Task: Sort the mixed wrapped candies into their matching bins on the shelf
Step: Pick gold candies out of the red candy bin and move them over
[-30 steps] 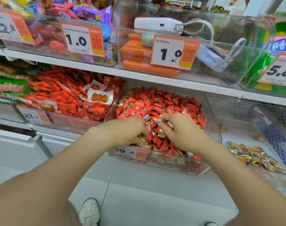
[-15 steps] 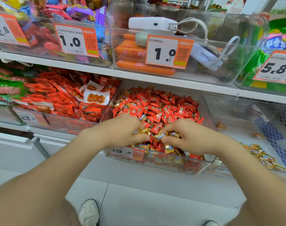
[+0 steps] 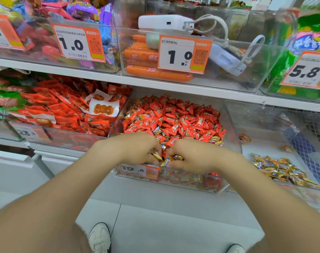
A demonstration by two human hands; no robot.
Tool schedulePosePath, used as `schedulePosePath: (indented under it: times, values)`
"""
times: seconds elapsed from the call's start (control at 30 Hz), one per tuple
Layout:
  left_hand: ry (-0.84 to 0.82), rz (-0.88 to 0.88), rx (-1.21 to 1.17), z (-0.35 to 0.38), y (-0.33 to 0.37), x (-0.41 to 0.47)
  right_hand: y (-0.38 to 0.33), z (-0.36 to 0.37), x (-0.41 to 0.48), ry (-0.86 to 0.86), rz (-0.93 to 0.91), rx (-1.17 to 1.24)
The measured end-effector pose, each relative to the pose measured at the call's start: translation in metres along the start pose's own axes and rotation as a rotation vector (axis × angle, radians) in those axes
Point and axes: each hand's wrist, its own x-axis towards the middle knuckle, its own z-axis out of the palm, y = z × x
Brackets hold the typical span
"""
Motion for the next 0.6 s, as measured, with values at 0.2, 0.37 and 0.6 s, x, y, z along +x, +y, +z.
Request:
schedulePosePath:
  times: [0.2,0.37,0.6]
  values:
    - [0.050,-0.012,-0.094,-0.002,-0.003,-0.009,0.004,0.000,-0.004,0.015,0.013,-0.035]
    - [0.304,-0.035,-0.267,-0.011,-0.006,-0.026,0.004,0.000,-0.006,0.011,0.011,0.011]
    - [0.465,-0.114,-0.860,-0.010,0.028,-0.028,0.005,-0.025,-0.043,0.350,0.186,0.287]
